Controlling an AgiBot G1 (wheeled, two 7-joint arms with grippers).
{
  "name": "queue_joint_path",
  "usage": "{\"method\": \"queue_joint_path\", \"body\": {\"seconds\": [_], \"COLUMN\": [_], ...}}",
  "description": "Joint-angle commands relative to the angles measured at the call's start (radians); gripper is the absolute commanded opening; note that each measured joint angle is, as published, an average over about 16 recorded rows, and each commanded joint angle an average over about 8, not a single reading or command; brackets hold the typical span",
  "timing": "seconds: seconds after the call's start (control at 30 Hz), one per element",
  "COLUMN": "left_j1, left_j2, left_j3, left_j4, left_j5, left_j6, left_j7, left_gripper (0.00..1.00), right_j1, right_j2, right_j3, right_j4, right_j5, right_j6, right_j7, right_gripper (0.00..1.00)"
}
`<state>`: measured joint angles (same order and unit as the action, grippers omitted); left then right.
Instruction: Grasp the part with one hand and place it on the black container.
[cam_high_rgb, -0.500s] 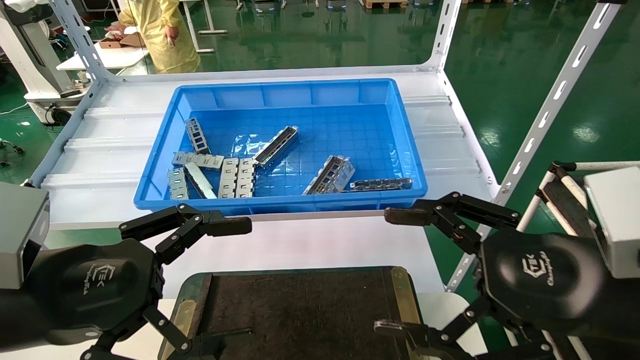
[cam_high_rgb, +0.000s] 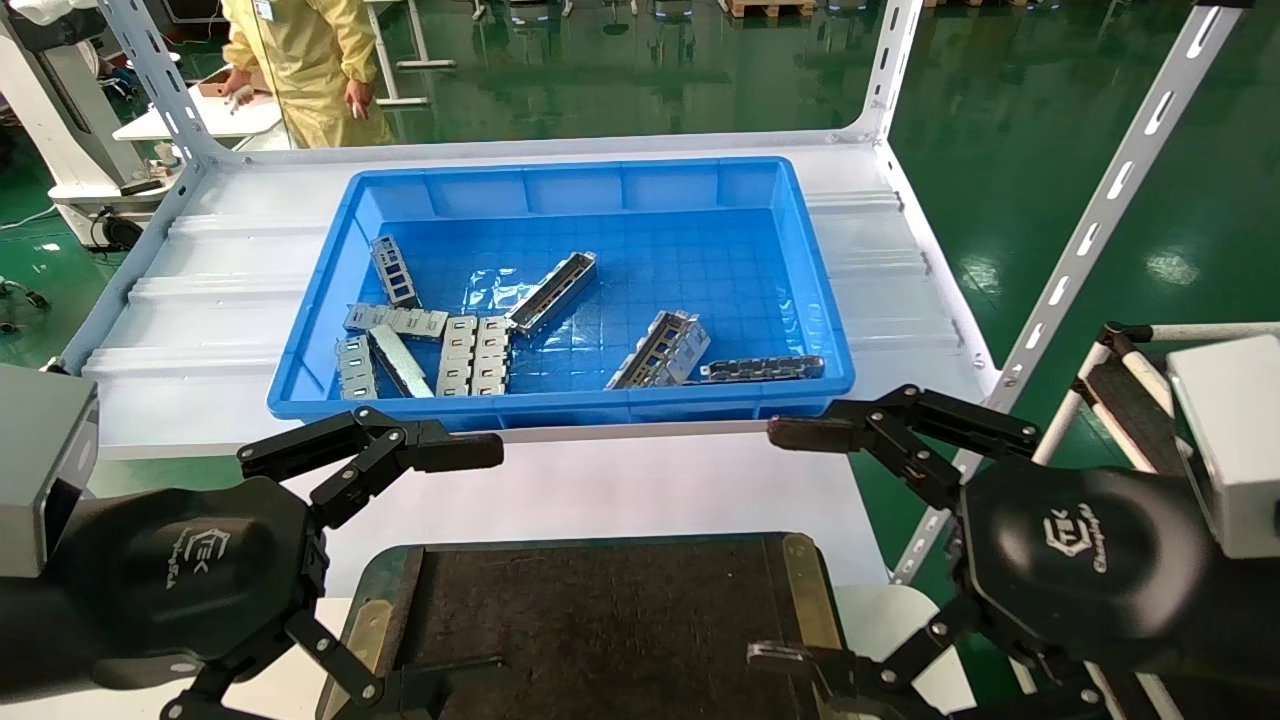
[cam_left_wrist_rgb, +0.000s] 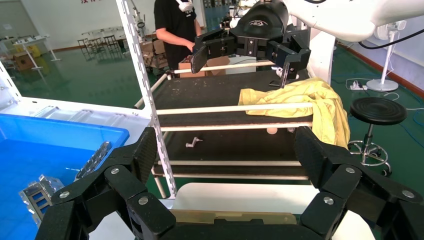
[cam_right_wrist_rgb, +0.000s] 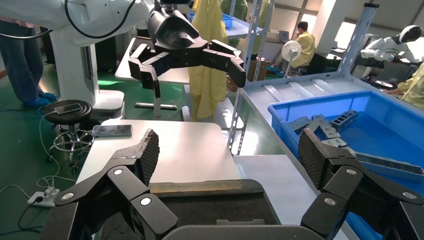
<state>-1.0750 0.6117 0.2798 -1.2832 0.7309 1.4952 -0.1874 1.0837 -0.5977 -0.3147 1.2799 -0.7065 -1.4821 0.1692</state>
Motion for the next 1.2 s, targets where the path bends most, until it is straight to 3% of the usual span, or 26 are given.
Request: {"method": "queue_joint_path", "body": {"seconds": [0.03, 1.2], "left_j1": [0.0, -0.027], "left_j2": [0.0, 0.017], "left_j3": [0.0, 0.006], "left_j4": [0.0, 0.01], "left_j5": [0.0, 0.033], "left_j6": [0.0, -0.032], "left_j7": [0.0, 0.008], "left_gripper": [1.0, 1.0], "right_j1": [-0.001, -0.008], "right_j2": [-0.001, -0.013], "right_j3": [0.003, 0.034], "right_j4": [0.0, 0.002], "right_j5": [-0.002, -0.022], "right_j6": [-0.001, -0.012], "right_j7": [0.001, 0.017], "right_gripper": [1.0, 1.0]}}
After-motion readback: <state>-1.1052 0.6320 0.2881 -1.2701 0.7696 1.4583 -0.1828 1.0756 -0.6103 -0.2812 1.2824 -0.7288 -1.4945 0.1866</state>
